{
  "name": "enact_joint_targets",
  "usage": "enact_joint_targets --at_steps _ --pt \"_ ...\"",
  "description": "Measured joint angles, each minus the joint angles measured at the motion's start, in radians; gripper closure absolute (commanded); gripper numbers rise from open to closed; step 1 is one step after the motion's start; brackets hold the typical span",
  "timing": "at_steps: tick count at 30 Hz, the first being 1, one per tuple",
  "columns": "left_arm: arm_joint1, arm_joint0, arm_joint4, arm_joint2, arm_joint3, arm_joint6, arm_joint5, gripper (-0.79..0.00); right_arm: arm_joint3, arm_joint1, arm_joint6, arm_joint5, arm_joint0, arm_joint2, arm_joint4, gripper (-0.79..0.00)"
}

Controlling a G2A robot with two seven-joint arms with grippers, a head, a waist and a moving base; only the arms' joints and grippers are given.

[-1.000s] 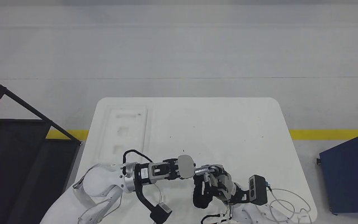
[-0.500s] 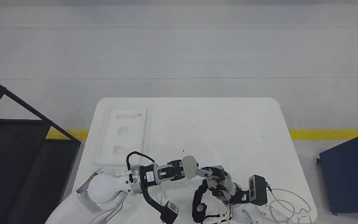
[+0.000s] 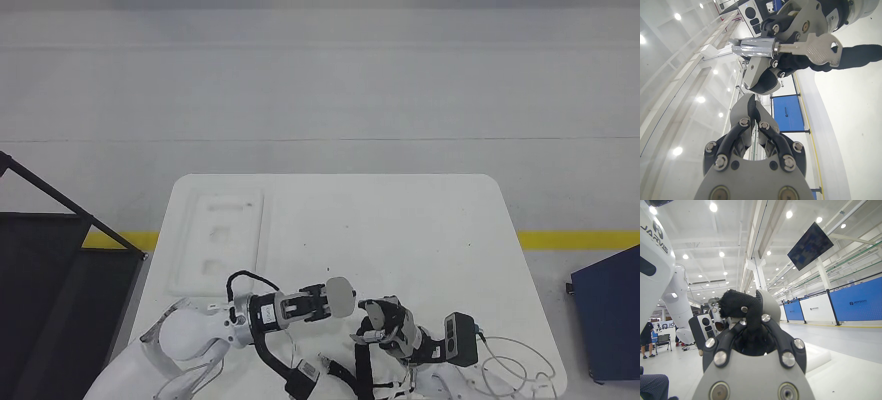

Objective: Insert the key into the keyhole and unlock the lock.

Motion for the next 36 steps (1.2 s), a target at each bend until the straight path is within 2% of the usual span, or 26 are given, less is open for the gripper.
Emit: enact_joint_targets --at_steps 6,17,18,19,20,22,25,26,27,30,36 --pt "-0.004 0.003 -0.145 -0.02 0.031 0.038 -0.008 0.0 0.0 0.0 0.0 0.0 0.0 0.0 0.0 0.0" --pt "0.002 0.032 -0.487 -0.144 0.123 0.154 -0.073 0.0 0.0 0.0 0.0 0.0 0.0 0.0 0.0 0.0" --pt "0.002 0.035 -0.519 -0.153 0.129 0.164 -0.08 -0.058 0.0 0.0 0.0 0.0 0.0 0.0 0.0 0.0" --pt "0.001 0.042 -0.564 -0.165 0.136 0.178 -0.089 -0.179 0.0 0.0 0.0 0.0 0.0 0.0 0.0 0.0" --pt "0.001 0.047 -0.604 -0.174 0.141 0.19 -0.097 -0.243 0.0 0.0 0.0 0.0 0.0 0.0 0.0 0.0" --pt "0.0 0.059 -0.705 -0.199 0.153 0.22 -0.11 -0.274 0.0 0.0 0.0 0.0 0.0 0.0 0.0 0.0" --pt "-0.002 0.081 -0.862 -0.232 0.163 0.275 -0.158 -0.394 0.0 0.0 0.001 0.001 0.0 0.001 0.0 0.0" --pt "-0.002 0.087 -0.914 -0.24 0.165 0.294 -0.181 -0.686 -0.004 -0.001 0.008 0.006 0.0 0.005 0.007 0.0" --pt "-0.003 0.093 -0.968 -0.247 0.166 0.314 -0.207 -0.785 -0.011 -0.001 0.027 0.016 0.001 0.014 0.021 0.0" --pt "-0.006 0.107 -1.14 -0.267 0.17 0.368 -0.307 -0.785 -0.045 -0.002 0.13 0.063 0.005 0.061 0.08 0.0" --pt "-0.007 0.12 -1.389 -0.265 0.167 0.397 -0.596 -0.785 -0.132 0.002 0.389 0.243 -0.001 0.171 0.153 0.0"
